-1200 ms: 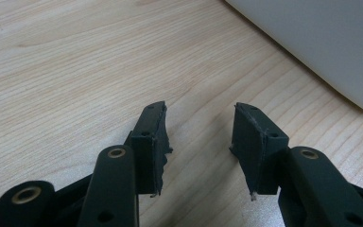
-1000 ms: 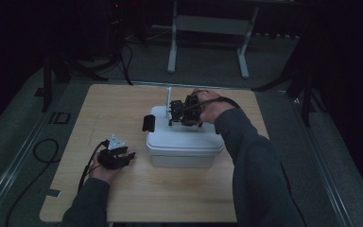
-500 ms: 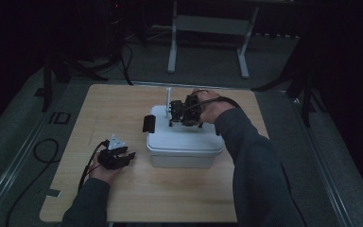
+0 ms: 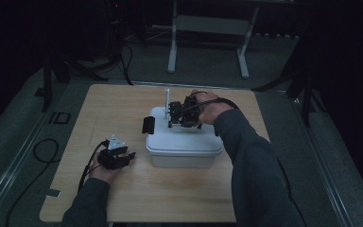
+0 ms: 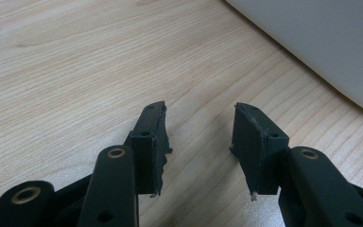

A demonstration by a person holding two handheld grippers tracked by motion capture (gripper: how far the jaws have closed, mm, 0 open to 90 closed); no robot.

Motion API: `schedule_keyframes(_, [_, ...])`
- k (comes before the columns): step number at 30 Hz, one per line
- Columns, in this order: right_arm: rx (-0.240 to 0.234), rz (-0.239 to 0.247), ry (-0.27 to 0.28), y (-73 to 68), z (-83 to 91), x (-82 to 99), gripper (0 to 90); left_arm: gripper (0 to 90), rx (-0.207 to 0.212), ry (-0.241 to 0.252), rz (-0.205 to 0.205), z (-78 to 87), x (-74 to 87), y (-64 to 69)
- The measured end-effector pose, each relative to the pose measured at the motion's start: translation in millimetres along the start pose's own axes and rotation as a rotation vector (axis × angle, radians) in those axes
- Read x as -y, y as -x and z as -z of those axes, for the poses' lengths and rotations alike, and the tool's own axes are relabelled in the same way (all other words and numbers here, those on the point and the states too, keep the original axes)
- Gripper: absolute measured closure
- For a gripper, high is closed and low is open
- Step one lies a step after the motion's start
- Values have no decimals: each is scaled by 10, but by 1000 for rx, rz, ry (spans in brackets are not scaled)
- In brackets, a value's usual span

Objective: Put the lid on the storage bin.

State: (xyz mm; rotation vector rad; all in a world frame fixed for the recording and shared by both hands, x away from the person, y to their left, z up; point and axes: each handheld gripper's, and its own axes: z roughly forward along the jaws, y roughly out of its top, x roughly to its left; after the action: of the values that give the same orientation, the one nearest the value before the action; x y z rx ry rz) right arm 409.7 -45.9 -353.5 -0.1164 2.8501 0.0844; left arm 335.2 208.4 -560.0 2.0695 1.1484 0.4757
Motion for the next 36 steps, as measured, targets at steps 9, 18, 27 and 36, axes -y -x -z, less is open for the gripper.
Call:
schedule_keyframes(9, [-1, 3, -3, -15, -26, -15, 838, 555, -1, 0, 1, 0, 0, 2])
schedule_keyframes(18, [-10, 11, 6, -50, -30, -35, 729, 554, -2, 0, -1, -1, -1, 4])
schedule_keyframes(27, [-25, -12, 44, -42, -30, 1, 583, 554, 0, 1, 3, -1, 0, 5])
schedule_keyframes(36, [-33, -42, 91, -56, -12, 48, 489, 553, 0, 3, 4, -2, 1, 5])
